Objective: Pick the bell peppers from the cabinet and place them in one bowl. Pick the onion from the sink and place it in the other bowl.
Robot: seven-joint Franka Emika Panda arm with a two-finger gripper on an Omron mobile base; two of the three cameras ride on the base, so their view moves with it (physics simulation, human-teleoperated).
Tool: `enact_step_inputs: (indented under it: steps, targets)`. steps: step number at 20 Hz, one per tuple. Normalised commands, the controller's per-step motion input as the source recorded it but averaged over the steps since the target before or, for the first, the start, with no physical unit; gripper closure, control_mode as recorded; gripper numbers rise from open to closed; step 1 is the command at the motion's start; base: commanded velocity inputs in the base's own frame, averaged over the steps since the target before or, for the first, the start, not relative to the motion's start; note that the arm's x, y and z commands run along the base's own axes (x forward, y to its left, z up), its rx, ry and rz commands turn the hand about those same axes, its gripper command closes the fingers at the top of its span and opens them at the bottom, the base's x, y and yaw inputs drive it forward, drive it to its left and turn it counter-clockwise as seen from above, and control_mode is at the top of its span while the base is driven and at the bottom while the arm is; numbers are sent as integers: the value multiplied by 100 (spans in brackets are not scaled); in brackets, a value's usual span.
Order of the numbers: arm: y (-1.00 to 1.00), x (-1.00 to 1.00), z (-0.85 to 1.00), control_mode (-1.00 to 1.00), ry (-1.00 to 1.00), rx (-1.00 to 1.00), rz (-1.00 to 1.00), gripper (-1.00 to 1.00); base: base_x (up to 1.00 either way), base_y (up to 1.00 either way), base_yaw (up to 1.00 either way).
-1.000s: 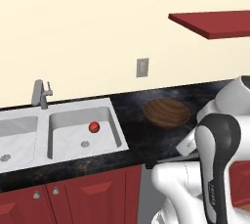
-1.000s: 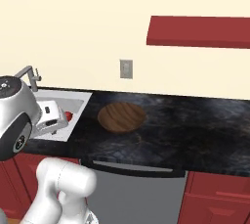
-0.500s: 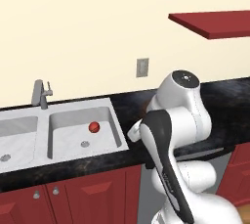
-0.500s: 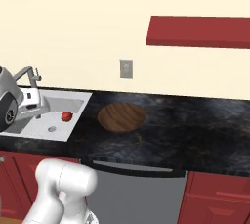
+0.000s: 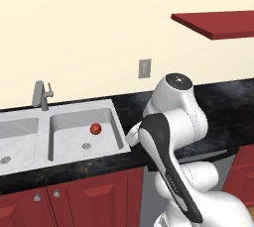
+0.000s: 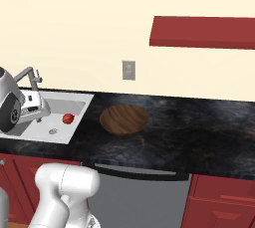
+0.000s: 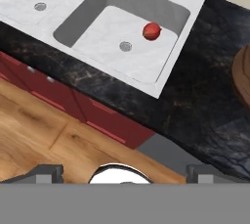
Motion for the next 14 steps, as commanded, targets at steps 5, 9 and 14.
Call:
enact_step_inputs:
  steps: [5, 9, 14]
  targets:
    - [2, 31, -57, -100, -5, 0, 10, -100, 0, 0, 0]
    - [17, 69, -24, -100, -10, 2, 5, -100, 0, 0, 0]
    - [31, 91, -15, -100, -9, 3, 1, -100, 0, 0, 0]
